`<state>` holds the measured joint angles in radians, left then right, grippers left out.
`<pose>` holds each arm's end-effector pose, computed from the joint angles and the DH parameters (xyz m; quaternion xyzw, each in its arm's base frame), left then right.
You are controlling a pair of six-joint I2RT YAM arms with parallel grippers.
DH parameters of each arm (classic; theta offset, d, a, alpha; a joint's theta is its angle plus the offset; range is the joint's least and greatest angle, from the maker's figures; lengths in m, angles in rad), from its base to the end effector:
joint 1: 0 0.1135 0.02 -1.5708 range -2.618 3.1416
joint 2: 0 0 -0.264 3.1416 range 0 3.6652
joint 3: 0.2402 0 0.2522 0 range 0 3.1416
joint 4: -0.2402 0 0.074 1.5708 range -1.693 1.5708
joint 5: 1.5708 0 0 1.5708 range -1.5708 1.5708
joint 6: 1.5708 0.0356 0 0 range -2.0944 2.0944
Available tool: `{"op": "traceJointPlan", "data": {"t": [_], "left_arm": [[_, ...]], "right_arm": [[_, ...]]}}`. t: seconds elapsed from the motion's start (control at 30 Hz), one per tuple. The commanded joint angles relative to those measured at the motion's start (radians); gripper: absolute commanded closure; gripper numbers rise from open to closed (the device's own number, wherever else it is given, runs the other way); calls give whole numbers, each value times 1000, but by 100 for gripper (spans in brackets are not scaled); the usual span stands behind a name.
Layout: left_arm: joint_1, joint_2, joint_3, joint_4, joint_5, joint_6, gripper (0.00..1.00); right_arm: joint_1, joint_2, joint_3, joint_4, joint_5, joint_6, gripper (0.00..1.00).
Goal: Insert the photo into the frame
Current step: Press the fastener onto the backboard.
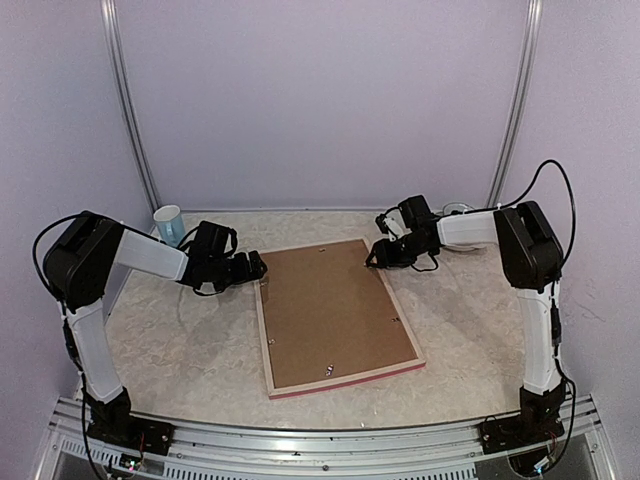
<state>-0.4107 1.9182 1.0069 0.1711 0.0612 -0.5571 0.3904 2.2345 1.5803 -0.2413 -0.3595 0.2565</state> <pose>0.3551 -0.1570 0.1310 -0.0546 0.9130 -0.2124 0.3439 0.4397 0.1945 0.1362 -0.1212 0.9223 0.2635 0.2554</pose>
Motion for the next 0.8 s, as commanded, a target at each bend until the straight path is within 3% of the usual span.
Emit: {"op": "traceJointPlan", "data": {"t": [0.0,0.77], "left_arm": [[6,31,1,-36,26,-17,1],[7,42,4,-31,38,-19,1]], "right_arm": [[-5,1,6,-38,1,5,48],[42,59,98,-130,57,-50,45]]}}
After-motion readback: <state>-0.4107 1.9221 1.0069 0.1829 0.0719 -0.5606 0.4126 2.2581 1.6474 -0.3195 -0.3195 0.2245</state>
